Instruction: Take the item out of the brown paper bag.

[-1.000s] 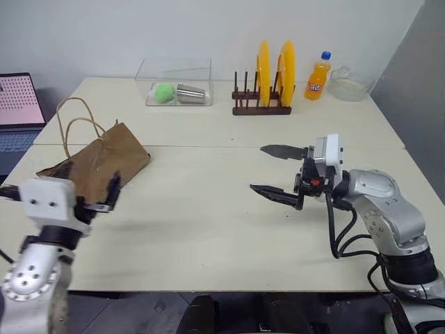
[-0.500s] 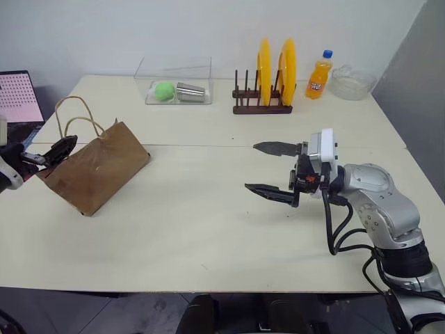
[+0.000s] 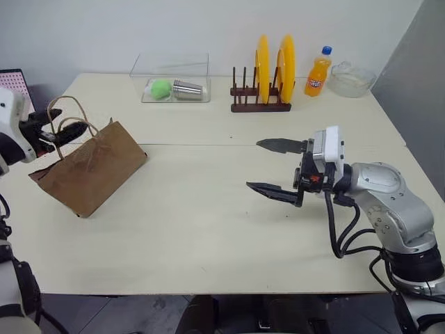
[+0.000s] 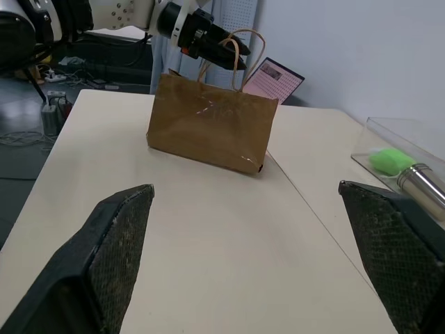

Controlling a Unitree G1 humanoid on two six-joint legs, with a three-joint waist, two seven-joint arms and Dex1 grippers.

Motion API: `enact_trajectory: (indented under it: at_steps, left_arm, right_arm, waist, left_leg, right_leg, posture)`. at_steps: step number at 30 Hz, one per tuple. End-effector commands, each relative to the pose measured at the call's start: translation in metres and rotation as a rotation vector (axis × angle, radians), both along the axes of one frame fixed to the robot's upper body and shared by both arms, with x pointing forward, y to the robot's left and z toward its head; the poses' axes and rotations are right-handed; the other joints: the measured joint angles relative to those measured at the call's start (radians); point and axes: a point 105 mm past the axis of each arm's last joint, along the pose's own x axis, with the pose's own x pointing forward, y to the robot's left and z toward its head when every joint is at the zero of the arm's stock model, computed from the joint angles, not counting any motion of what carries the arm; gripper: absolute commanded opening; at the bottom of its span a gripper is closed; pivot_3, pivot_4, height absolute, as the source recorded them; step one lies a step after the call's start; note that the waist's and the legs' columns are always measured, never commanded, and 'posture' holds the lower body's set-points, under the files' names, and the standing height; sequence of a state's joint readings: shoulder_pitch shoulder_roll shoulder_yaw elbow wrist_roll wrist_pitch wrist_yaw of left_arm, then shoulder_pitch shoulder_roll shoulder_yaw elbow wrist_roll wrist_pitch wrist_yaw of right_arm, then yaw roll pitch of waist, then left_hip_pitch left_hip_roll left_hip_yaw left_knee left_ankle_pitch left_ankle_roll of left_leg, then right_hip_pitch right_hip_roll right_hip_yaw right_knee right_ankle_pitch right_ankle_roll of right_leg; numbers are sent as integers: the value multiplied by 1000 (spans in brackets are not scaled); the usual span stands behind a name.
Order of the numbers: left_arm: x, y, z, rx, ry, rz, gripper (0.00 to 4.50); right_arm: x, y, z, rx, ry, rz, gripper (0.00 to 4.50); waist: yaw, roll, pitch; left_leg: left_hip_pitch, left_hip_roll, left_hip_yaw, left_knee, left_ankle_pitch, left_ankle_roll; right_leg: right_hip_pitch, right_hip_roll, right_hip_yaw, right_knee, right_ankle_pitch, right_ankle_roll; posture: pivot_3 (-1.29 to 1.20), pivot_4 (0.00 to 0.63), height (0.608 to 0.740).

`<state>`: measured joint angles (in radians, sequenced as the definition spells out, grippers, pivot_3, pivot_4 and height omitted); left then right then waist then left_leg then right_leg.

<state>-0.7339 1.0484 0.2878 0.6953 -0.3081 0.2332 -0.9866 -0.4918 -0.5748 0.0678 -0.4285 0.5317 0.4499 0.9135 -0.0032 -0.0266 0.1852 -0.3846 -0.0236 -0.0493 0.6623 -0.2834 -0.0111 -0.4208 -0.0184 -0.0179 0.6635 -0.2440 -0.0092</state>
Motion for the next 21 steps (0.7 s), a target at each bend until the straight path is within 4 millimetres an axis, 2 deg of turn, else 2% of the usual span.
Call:
enact_trajectory:
  at_steps: [1,6,8,12,19,21]
  left_arm:
    - [-3,2,12,42,-9,-24,2283]
    - [-1,4,19,45,-15,-28,624]
    - [2,-3,29,48,-31,-63,22]
    - [5,-21,46,68,-50,-152,22]
    - [23,-69,86,132,-130,-310,22]
    - [26,-80,92,138,-140,-346,22]
  right_arm:
    - [-7,-1,9,11,-38,4,4500]
    - [-8,-2,9,7,-37,-3,4500]
    - [-9,-2,8,-1,-32,-2,4500]
    - [-12,-3,7,-14,-24,1,4500]
    - [-24,-15,-4,-67,48,-7,4500]
    - [-26,-18,-6,-71,59,-23,4500]
  waist:
    - [-1,0,0]
    - [-2,0,0]
    - [-2,0,0]
    - [0,-1,0]
    - [3,-4,1]
    - [1,-4,1]
  left_leg:
    - [0,0,0,0,0,0]
    - [0,0,0,1,0,0]
    - [0,0,0,1,0,0]
    - [0,0,0,2,0,0]
    - [-2,-1,-2,3,0,0]
    - [-3,-1,-2,3,0,0]
  right_leg:
    - [0,0,0,0,0,0]
    - [0,0,-1,1,0,0]
    - [0,0,-1,1,0,0]
    - [0,0,-1,1,0,0]
    - [0,0,-2,1,0,1]
    - [0,0,-3,1,0,1]
  posture:
    - [0,150,740]
    - [0,150,740]
    - [0,150,740]
    - [0,150,740]
    - [0,150,740]
    - [0,150,740]
